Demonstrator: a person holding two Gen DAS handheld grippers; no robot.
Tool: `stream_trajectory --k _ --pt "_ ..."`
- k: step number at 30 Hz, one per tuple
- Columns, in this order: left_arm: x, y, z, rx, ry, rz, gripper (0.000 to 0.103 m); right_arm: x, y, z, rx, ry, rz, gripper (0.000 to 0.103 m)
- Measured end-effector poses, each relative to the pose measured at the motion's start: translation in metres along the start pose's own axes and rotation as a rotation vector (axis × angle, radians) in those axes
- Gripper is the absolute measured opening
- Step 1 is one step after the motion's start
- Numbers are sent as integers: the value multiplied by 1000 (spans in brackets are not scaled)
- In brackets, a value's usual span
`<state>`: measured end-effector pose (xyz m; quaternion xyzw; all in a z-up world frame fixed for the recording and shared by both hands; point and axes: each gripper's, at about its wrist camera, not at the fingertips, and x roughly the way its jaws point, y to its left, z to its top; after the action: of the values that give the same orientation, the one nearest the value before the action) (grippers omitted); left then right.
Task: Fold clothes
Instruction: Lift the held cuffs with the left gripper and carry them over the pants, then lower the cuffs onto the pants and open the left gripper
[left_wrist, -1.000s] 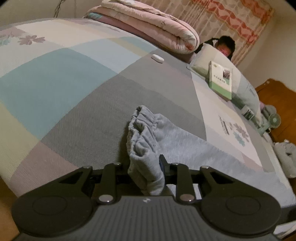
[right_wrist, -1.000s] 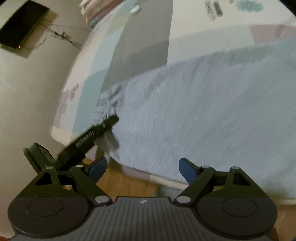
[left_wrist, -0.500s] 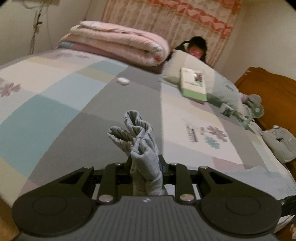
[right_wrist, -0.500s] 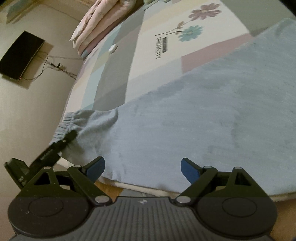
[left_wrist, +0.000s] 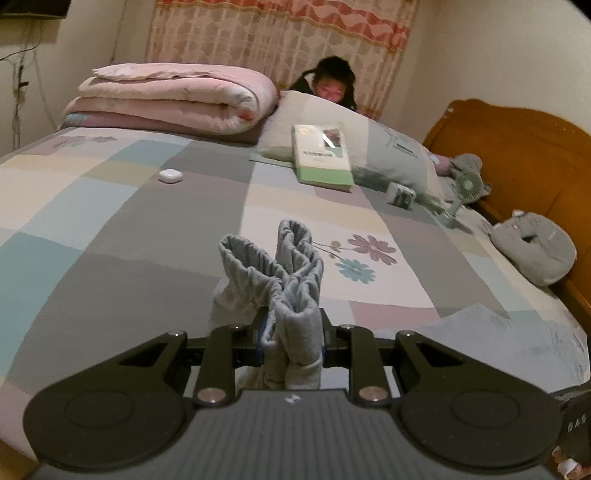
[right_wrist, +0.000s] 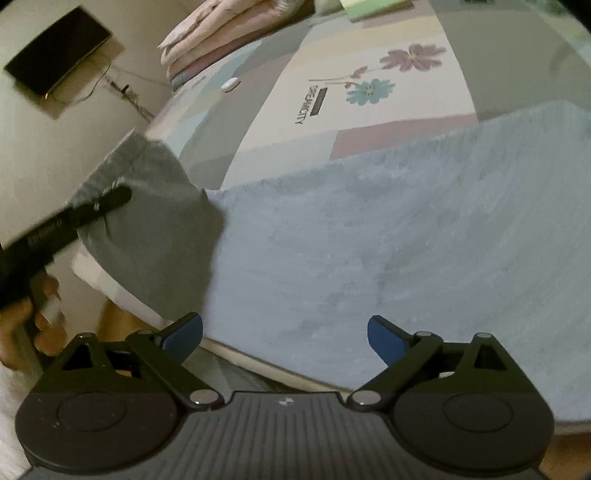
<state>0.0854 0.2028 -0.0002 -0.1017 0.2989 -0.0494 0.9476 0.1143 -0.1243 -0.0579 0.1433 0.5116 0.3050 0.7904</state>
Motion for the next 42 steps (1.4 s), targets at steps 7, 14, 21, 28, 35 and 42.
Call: stream_trajectory --k 7,14,21,28,35,42 --pt "10 -41 -5 54 26 -6 23 -13 -17 -11 -14 -24 23 98" --pt "24 -81 -15 136 41 -11 23 -31 -33 -27 10 -66 30 98" --pt "50 -109 -41 205 98 -5 23 -48 -47 -42 35 -105 17 98" --pt "66 -120 -59 255 141 -6 23 -50 -52 -48 46 -116 -4 99" --pt "52 -122 -56 295 153 -100 38 -46 -56 -47 59 -109 -25 99" --pt "16 -106 -32 364 91 -132 52 -57 -62 -47 53 -158 -46 99"
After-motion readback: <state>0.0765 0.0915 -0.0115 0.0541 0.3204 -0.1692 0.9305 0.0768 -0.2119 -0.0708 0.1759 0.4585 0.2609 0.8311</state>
